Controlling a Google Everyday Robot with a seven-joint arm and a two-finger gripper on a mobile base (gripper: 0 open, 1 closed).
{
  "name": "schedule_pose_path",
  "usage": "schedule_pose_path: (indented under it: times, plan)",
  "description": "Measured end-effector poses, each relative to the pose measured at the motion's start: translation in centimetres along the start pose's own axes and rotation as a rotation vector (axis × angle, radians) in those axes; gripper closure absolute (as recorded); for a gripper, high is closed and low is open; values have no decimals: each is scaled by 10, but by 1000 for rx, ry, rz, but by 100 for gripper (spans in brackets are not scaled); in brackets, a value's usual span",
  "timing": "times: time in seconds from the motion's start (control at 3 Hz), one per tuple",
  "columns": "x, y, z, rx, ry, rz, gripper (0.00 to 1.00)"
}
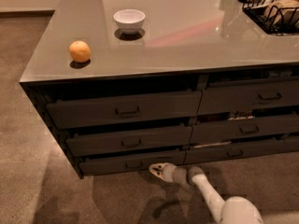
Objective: Close bottom drawer
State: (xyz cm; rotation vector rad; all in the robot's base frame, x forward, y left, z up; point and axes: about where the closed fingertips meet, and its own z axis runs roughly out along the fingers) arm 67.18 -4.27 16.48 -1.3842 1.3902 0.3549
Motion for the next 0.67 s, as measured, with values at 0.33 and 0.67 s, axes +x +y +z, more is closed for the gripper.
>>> schedule_pose_path:
  times: [0.33,0.67]
  plan:
    - [18,34,-61,-16,3,46,100]
    - [26,48,-98,-17,-17,101,100]
